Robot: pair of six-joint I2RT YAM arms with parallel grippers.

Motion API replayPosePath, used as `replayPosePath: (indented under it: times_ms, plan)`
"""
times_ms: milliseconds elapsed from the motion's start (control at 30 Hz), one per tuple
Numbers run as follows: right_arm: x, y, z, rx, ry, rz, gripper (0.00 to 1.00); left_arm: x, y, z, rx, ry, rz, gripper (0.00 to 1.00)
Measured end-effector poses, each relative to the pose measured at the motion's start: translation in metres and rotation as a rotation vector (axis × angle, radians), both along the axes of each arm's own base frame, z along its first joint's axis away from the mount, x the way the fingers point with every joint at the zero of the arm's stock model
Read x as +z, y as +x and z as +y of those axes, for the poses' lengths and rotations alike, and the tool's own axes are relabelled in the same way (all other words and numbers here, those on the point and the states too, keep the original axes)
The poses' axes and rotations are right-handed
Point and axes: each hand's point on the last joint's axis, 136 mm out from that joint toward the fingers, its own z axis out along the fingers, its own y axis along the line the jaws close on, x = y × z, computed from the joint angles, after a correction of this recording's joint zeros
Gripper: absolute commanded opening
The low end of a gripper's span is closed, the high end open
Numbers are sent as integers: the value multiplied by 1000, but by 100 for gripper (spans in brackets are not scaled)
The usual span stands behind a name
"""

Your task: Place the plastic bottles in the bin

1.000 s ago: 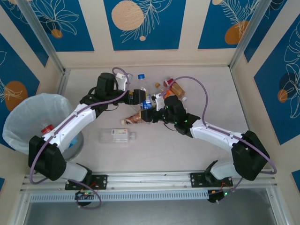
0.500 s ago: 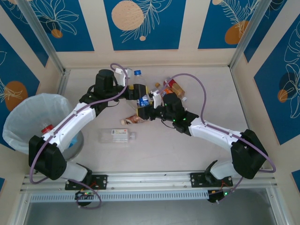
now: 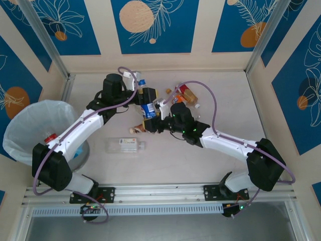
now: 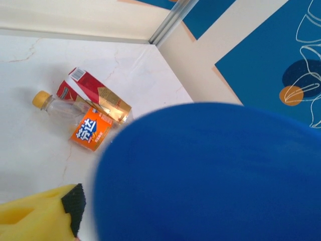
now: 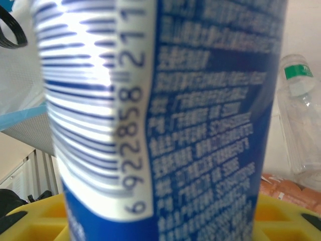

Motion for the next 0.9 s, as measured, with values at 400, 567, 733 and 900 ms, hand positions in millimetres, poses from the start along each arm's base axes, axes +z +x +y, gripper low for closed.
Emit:
replayPosePath:
  times_ms: [400,567,733,900]
  plan:
    - [-9,-2,-2,-10,-36,18,61,-6,-6,0,-31,33,9,58]
    - [-8,0,-3,-15,-33,16,79,-4,-7,-1,-38,30,7,57]
    - [-1,6,-9,-42,-16,12,86,-6,-7,0,-33,37,18,57]
    - [8,7,-11,-51,6,-5,99,-6,-5,4,-16,46,21,56]
